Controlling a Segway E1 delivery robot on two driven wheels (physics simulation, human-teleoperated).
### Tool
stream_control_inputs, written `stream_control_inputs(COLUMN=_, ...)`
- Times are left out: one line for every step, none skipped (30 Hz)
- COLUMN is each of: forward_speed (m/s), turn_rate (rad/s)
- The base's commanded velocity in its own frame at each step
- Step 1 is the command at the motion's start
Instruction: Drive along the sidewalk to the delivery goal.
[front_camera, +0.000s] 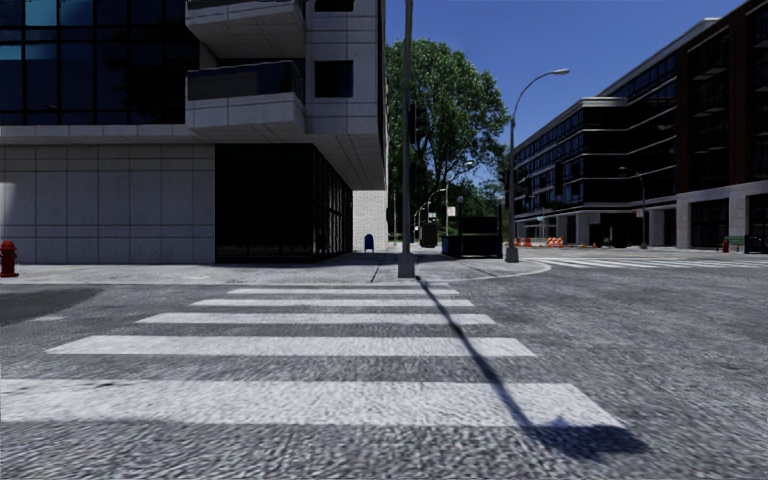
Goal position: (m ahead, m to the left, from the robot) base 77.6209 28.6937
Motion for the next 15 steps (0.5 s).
stream_control_inputs(forward_speed=2.0, turn_rate=0.0)
stream_control_inputs(forward_speed=2.0, turn_rate=0.0)
stream_control_inputs(forward_speed=2.0, turn_rate=0.0)
stream_control_inputs(forward_speed=2.0, turn_rate=0.0)
stream_control_inputs(forward_speed=2.0, turn_rate=0.0)
stream_control_inputs(forward_speed=2.0, turn_rate=0.0)
stream_control_inputs(forward_speed=2.0, turn_rate=0.0)
stream_control_inputs(forward_speed=2.0, turn_rate=0.0)
stream_control_inputs(forward_speed=2.0, turn_rate=0.0)
stream_control_inputs(forward_speed=2.0, turn_rate=0.0)
stream_control_inputs(forward_speed=2.0, turn_rate=0.0)
stream_control_inputs(forward_speed=2.0, turn_rate=0.0)
stream_control_inputs(forward_speed=2.0, turn_rate=0.0)
stream_control_inputs(forward_speed=2.0, turn_rate=0.0)
stream_control_inputs(forward_speed=2.0, turn_rate=0.0)
